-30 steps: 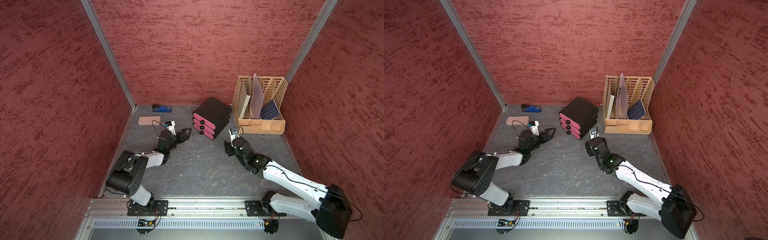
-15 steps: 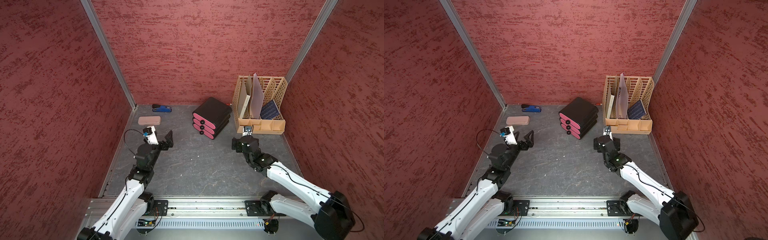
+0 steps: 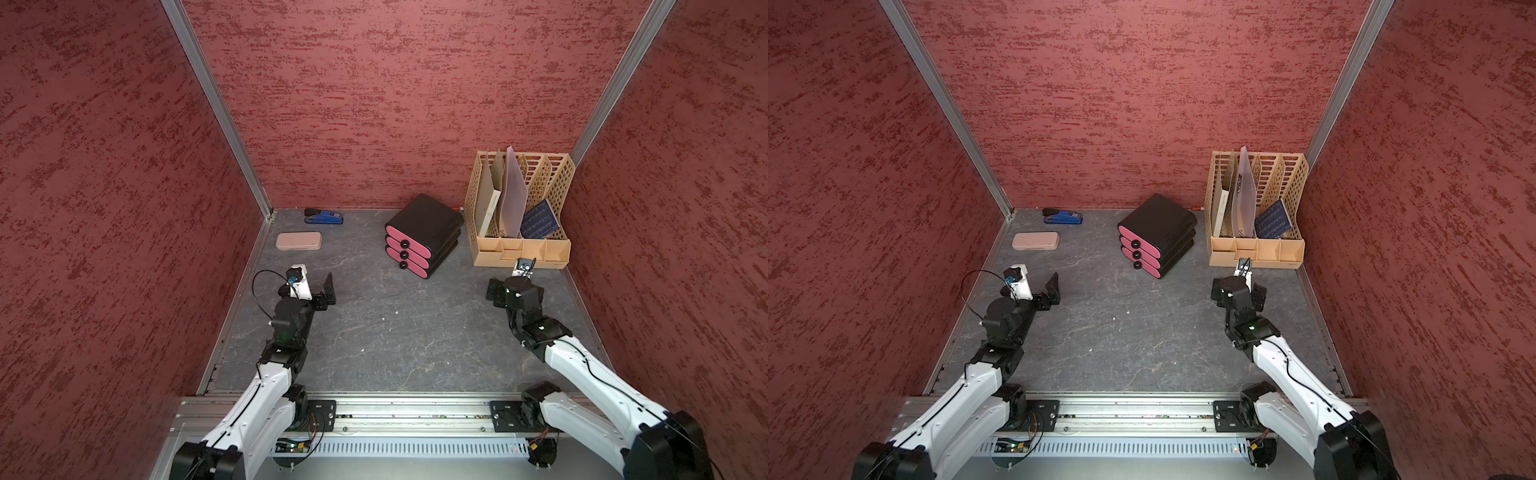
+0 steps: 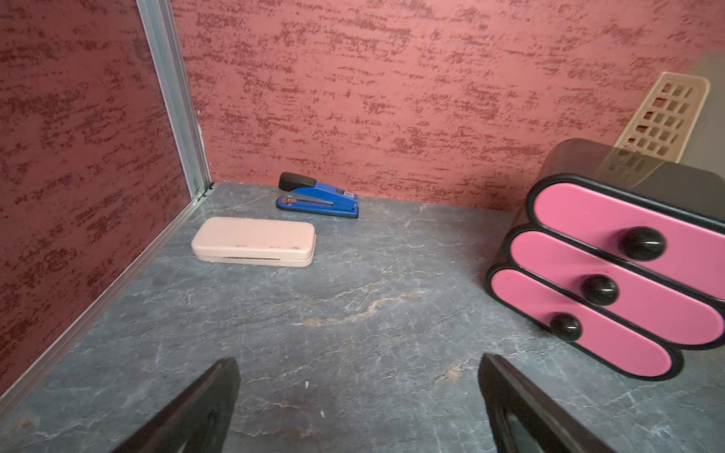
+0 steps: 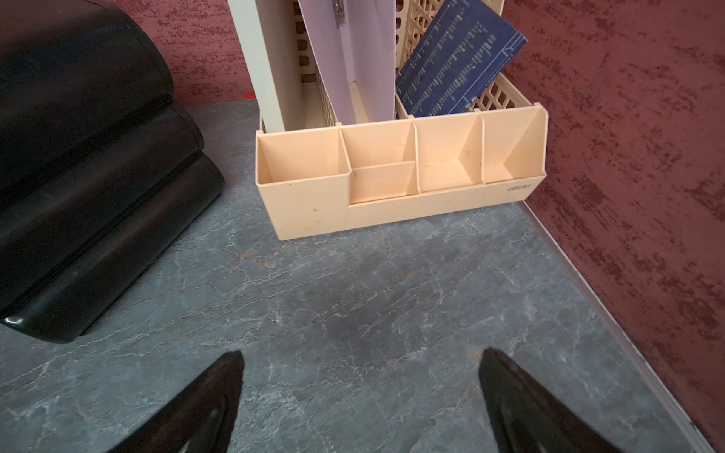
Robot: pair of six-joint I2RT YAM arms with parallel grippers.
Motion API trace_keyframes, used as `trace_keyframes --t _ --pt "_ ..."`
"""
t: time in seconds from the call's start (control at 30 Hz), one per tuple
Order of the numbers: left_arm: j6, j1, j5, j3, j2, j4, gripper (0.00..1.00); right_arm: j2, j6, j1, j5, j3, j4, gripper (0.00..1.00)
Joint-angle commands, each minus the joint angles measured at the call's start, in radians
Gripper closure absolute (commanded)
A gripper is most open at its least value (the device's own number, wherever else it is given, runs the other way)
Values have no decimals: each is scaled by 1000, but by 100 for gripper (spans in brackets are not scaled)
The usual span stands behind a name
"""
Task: Place the wired earphones into the drawer by color
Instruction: Reset both arms
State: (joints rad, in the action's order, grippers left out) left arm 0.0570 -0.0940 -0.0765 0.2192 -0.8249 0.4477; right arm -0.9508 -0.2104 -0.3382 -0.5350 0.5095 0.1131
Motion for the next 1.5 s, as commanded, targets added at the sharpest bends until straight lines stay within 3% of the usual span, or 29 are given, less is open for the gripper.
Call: trace_keyframes --t 0.0,0.23,0.53,0.67,0.73,1.13,1.33,1.47 --pt "6 84 134 19 -78 115 0 -6 109 13 23 -30 -136 2" --pt "-5 197 224 -18 -361 440 0 -20 193 23 64 -104 -321 2" --pt "-27 207 297 -5 -747 820 0 -149 226 97 139 -144 -533 2" --pt "-75 162 254 80 -722 622 0 -229 199 161 236 -173 -674 2" --pt "-87 142 222 169 -709 427 0 -273 174 185 278 -172 -719 2" --pt "-105 70 11 116 -718 549 0 -390 209 257 307 -137 -848 2" --pt "-103 76 18 123 -718 537 0 -623 235 271 355 -175 -1174 1" --pt "-102 75 19 123 -717 536 0 -599 215 271 331 -154 -1093 1"
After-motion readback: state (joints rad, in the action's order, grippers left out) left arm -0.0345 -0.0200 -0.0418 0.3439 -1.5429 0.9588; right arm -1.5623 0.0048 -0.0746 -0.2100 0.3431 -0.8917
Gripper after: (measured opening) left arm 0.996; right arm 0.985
